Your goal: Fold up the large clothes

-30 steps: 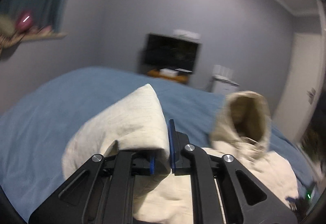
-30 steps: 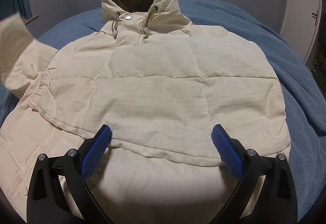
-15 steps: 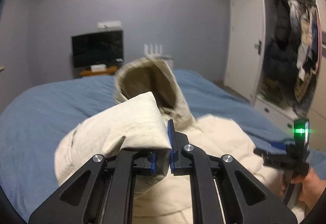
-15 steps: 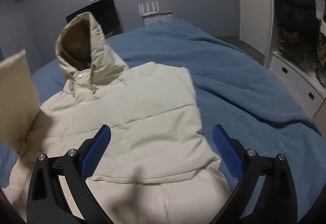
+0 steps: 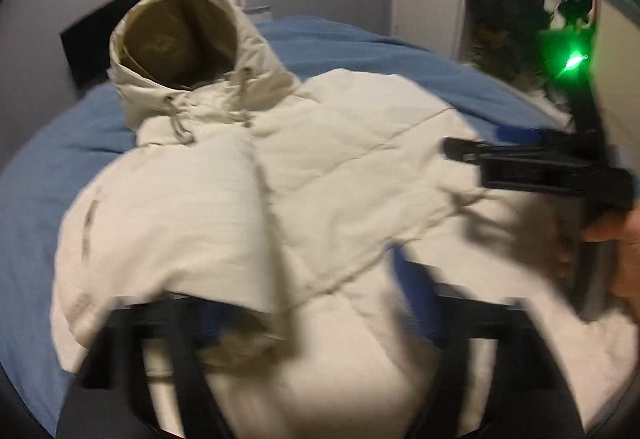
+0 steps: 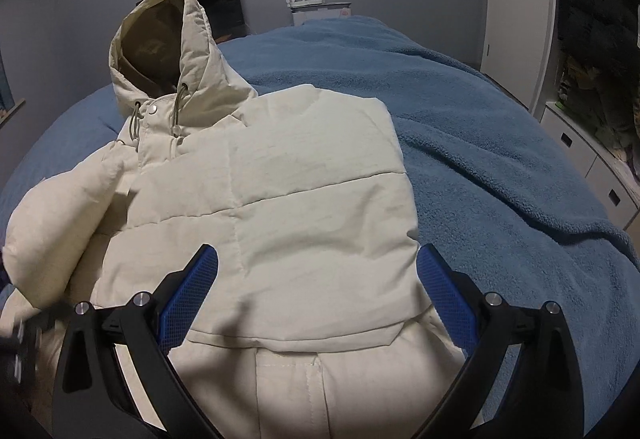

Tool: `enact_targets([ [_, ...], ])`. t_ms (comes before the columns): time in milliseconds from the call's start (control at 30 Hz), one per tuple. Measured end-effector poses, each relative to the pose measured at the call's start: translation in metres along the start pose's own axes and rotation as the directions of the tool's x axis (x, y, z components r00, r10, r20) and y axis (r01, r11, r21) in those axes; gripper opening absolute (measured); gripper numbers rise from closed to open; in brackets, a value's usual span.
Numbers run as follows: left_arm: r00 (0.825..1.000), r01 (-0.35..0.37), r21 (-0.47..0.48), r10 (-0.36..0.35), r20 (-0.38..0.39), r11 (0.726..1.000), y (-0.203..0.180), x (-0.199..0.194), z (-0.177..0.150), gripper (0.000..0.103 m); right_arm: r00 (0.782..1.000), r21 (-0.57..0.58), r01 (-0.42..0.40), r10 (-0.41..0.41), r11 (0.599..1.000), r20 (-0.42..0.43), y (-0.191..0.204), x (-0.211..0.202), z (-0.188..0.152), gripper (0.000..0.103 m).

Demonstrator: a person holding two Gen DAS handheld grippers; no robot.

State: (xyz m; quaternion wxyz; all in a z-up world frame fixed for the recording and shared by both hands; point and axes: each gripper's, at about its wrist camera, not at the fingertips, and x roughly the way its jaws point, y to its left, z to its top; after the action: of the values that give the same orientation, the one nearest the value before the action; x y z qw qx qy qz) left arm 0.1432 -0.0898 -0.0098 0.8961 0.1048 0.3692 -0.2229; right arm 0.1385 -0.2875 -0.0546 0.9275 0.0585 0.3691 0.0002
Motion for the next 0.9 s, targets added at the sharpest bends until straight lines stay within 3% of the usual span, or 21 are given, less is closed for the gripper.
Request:
enact_targets([
  [200, 0.999, 0.029, -0.063, -0.031, -0.039, 0.998, 0.029, -0.042, -0.006, 0.082, 0.999, -0.025, -0.028, 0.028, 0.999, 0.018, 0.01, -0.02, 0.008, 0.095],
  [367, 0.993, -0.115, -0.154, 0.113, -0.018, 0.981, 0.101, -0.077, -0.011, 0.087, 0.99, -0.159, -0.114, 0.126, 0.981, 0.064, 0.054, -0.053, 0.015, 0.095],
  [500, 0.965, -0.259, -0.24, 0.26, -0.026, 0.936, 0.154, -0.08, -0.019, 0.087, 0.974, -0.3, -0.198, 0.223, 0.933, 0.052, 0.105, -0.074, 0.008, 0.095],
  [567, 0.955, -0.294, -0.261, 0.292, -0.048, 0.919, 0.17, -0.074, -0.022, 0.087, 0.965, -0.374, -0.235, 0.261, 0.897, 0.02, 0.133, -0.079, 0.003, 0.095],
  [700, 0.967, -0.254, -0.347, 0.244, -0.072, 0.903, 0.192, -0.063, -0.028, 0.087, 0.952, -0.483, -0.279, 0.303, 0.83, -0.028, 0.186, -0.077, -0.011, 0.095],
  [900, 0.971, -0.239, -0.383, 0.219, -0.096, 0.892, 0.201, -0.058, -0.035, 0.087, 0.95, -0.579, -0.297, 0.296, 0.759, -0.099, 0.247, -0.051, -0.028, 0.095],
])
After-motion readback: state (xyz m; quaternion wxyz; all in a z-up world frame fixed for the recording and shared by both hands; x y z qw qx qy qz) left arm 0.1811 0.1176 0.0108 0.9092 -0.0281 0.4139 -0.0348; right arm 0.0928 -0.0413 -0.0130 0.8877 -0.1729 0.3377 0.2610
